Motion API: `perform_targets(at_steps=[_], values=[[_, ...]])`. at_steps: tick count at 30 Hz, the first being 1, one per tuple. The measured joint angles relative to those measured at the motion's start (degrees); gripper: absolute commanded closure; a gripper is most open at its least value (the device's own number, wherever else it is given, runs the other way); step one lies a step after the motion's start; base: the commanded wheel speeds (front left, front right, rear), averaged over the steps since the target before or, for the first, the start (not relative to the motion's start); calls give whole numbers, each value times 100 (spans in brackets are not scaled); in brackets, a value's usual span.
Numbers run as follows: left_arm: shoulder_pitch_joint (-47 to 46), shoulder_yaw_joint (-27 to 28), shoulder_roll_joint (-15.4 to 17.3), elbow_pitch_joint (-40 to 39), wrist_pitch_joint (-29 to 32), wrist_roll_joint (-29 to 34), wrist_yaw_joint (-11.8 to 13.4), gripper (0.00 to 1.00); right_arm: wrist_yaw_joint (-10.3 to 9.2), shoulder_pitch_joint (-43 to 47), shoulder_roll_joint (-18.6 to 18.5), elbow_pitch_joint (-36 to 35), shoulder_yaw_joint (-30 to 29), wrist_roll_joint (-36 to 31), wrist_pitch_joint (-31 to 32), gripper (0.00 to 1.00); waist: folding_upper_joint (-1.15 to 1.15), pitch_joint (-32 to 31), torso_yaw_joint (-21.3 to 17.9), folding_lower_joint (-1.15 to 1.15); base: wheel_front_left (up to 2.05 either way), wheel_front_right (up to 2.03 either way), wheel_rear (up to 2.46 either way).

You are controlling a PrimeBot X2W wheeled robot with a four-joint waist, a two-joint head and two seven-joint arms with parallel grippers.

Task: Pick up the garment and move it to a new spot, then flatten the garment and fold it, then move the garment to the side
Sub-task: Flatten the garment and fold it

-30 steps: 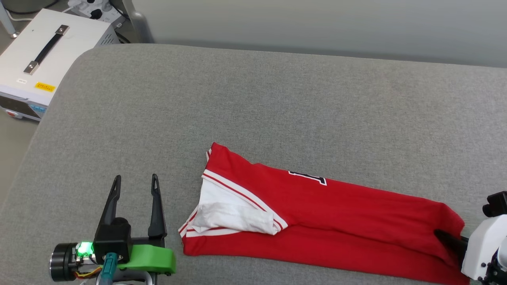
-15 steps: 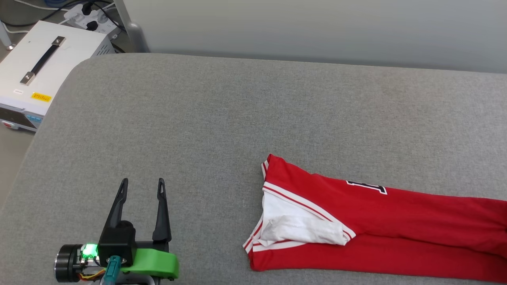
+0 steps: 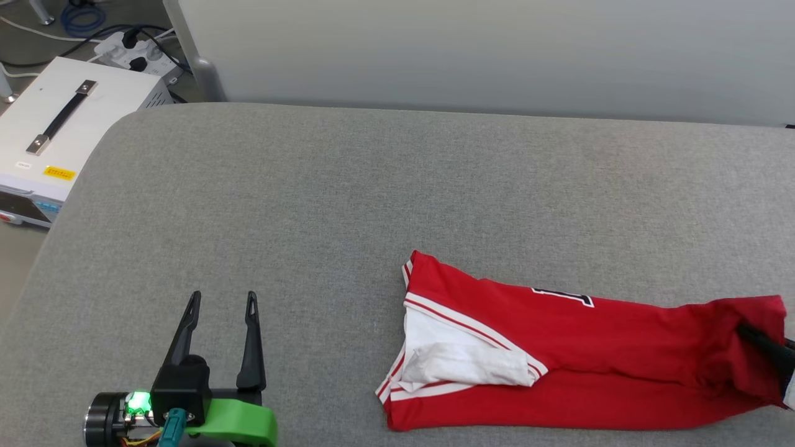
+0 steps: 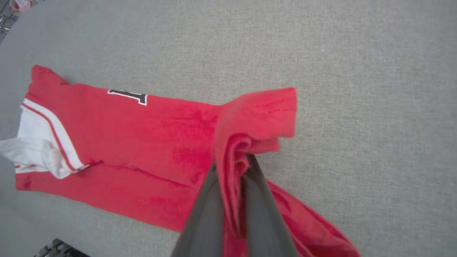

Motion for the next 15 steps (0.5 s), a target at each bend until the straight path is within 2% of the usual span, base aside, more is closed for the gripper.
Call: perform_targets(at_steps=[7,15], values=[[-1,-22,-74,16,0,5,-49,0,0,62,146,-950,43,-76,342,100,0,-4,42,0,0,0,0],[-7,-25,-132,33,0,5,-57,0,-1,-397,818,-1365,612,-608,848,100,0,100,144,0,0,0,0]])
